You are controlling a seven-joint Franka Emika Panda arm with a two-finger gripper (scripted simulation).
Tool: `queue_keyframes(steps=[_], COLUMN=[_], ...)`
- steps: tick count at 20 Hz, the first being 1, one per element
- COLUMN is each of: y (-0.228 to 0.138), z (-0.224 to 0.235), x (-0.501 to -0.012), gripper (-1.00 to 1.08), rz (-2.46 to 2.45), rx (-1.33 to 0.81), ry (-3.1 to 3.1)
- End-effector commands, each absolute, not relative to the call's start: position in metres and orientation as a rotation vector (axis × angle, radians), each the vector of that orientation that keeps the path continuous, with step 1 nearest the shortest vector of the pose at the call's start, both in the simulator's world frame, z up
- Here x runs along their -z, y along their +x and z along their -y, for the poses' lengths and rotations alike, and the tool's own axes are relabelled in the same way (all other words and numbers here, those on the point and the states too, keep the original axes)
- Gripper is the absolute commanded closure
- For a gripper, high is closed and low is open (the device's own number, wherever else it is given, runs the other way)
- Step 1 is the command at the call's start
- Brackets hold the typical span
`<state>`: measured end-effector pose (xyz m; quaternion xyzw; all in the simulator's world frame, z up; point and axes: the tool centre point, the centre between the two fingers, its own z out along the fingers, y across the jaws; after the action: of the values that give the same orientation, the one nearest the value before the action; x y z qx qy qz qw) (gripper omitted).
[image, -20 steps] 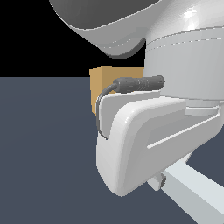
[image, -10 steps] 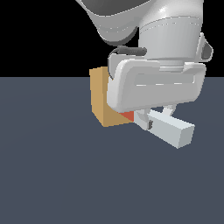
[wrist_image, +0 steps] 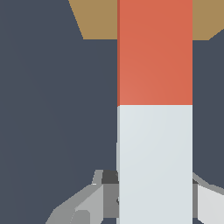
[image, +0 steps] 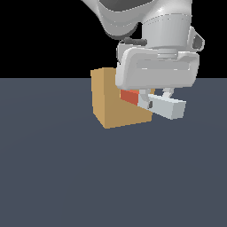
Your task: Insert the peg into the horizontal hole in a box.
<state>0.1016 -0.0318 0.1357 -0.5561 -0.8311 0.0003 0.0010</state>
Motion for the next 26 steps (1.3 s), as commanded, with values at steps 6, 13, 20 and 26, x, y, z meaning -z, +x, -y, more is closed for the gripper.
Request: queue_keyframes(steps=[6, 13, 20, 26], y=[0.106, 0.107, 0.106, 0.099], z=[0.023, 0.024, 0.023, 0.007], x=[-0.142, -0.141, -0.141, -0.141], gripper=[1.08, 1.08, 1.08, 1.08], rz=[2.599, 2.600, 2.600, 2.600], rx=[0.000, 0.000, 0.000, 0.000], ry=[-1.765, -1.763, -1.763, -1.763])
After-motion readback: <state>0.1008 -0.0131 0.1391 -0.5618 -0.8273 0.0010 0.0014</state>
